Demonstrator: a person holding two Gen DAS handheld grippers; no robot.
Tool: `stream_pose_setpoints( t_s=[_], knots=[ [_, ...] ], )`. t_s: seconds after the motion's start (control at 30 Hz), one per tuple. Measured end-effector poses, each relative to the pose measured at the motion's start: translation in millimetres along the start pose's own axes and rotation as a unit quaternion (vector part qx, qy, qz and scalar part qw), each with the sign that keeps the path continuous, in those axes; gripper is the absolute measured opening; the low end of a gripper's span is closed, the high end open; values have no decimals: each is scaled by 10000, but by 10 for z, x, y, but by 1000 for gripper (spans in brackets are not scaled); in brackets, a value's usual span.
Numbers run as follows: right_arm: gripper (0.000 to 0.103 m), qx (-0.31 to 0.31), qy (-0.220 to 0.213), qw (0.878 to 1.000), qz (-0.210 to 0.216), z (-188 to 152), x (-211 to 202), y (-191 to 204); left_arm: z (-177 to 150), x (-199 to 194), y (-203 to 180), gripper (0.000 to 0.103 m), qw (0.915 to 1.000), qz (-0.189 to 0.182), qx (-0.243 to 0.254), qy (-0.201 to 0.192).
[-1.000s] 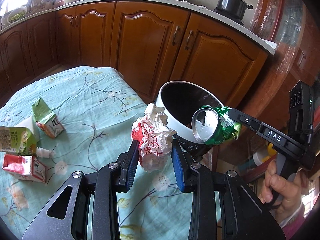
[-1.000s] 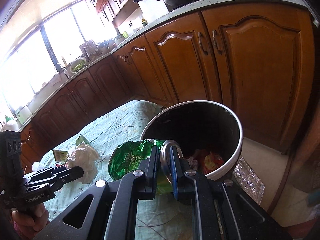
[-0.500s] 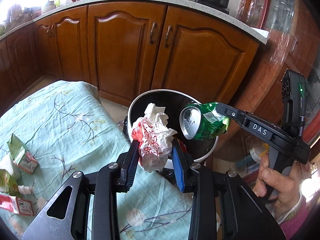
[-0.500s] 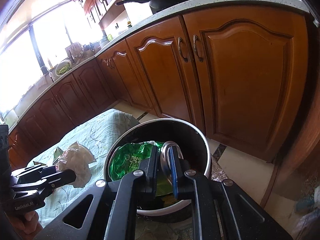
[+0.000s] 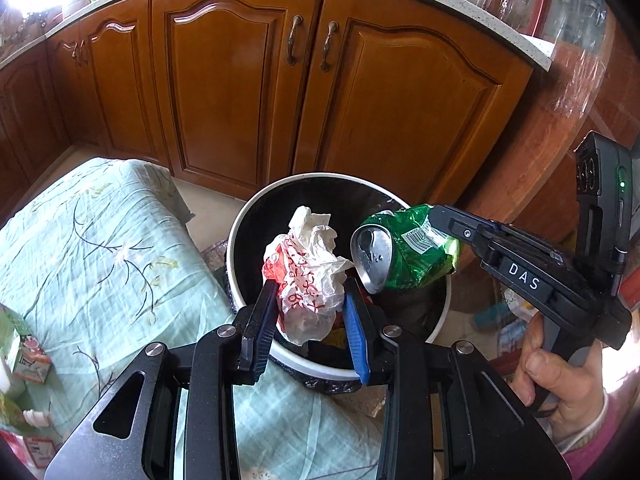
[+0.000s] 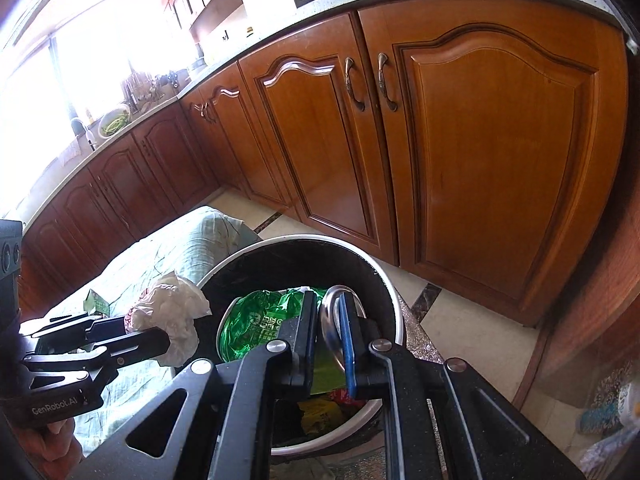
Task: Collect trash
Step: 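Carry the paper and can over the bin and open both tools to drop them, then move both tools back over the remaining cartons on the table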
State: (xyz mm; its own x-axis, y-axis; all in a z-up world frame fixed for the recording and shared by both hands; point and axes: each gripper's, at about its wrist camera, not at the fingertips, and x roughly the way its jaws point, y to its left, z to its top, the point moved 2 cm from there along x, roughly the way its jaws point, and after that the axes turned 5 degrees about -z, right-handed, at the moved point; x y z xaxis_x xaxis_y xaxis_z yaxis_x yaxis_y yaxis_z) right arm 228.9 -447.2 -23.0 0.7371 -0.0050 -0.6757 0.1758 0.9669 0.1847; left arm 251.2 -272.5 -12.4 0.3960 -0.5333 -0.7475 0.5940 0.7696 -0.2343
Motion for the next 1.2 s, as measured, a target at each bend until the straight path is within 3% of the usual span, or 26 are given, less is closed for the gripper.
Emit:
stream_pose_setpoints(
  t_s=[0.3,0.5,0.67,0.73,0.8,0.9,1.2],
  knots=[
    [12,-91,133,9999,-28,58,142,8,41,167,-46,38,9998,102,17,162],
    [20,81,159,9998,74,50,144,-32,22,81,-46,57,9999,90,-12,46],
    [37,269,25,9992,289,-24,5,-14,-98,-153,25,59,9996,116,-176,-200],
    [51,324,-47,9986,411,-77,-69,20,-190,-264,82,60,9990,115,-304,-292],
    [75,373,-133,9977,558,-146,-150,83,-298,-367,156,61,9981,143,-456,-386],
    [94,435,-253,9960,742,-246,-268,208,-507,-534,293,64,9959,221,-713,-511],
    [101,486,-109,9891,1385,-508,-408,699,-1049,-1045,810,66,9839,709,-1434,-803]
  ],
)
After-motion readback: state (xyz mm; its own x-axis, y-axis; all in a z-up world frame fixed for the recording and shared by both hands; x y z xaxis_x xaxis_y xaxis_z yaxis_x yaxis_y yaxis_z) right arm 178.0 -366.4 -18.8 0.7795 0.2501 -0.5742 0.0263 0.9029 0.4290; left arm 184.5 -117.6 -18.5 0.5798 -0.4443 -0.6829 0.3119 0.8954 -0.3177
